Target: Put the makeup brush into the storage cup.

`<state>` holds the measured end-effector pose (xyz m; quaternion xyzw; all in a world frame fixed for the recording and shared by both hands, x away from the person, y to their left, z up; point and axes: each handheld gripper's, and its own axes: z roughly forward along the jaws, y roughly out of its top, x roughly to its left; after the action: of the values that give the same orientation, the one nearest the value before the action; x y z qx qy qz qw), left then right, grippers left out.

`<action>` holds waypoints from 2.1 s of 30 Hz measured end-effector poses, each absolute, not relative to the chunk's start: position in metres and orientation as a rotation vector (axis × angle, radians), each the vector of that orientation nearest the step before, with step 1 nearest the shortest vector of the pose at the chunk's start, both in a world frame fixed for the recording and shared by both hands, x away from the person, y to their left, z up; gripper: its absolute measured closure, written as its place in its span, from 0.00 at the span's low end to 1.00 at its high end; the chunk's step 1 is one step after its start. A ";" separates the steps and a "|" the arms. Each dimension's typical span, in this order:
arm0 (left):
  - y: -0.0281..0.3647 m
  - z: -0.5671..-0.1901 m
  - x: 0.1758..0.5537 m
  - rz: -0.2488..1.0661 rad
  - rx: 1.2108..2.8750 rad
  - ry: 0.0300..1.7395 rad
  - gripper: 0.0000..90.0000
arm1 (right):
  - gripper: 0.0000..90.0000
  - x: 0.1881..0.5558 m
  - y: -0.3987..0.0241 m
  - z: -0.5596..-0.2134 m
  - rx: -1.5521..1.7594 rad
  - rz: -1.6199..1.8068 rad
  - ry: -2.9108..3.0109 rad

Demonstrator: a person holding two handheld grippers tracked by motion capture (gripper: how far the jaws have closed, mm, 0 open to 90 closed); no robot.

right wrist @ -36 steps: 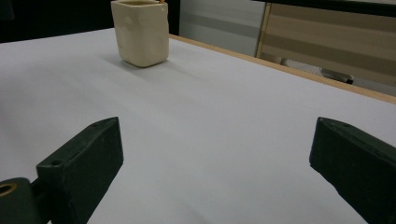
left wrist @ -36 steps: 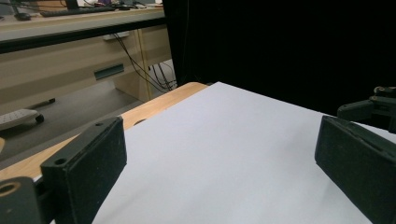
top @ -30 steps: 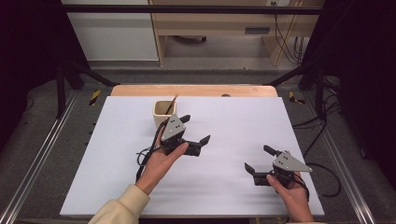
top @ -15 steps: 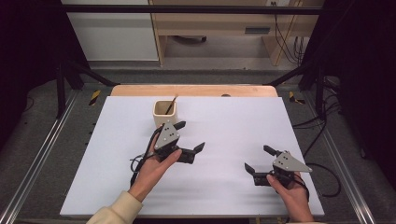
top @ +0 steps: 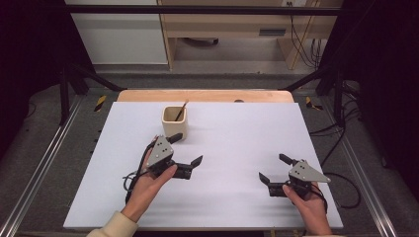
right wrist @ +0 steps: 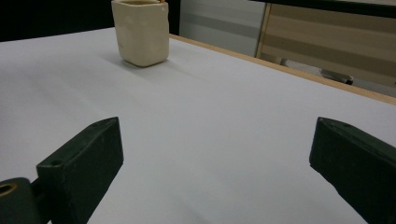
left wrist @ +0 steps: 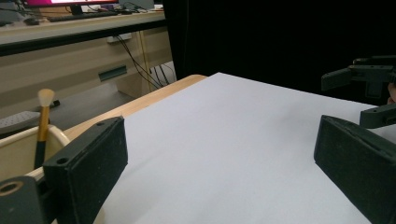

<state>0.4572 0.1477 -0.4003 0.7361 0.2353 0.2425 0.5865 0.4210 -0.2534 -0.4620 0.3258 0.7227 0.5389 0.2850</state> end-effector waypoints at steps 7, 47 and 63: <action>0.161 -0.401 0.455 0.585 1.711 0.557 0.02 | 0.04 0.421 -0.254 -0.462 0.870 1.440 1.931; 0.247 -0.401 0.440 0.701 1.614 0.633 0.02 | 0.04 0.419 -0.259 -0.460 0.864 1.451 1.899; 0.272 -0.417 0.431 0.713 1.586 0.677 0.02 | 0.04 0.419 -0.261 -0.460 0.862 1.464 1.881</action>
<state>0.4309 0.2720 -0.4174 0.6830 0.2914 0.3071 0.5952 0.4193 -0.2609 -0.4598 0.3246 0.7082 0.5511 0.2989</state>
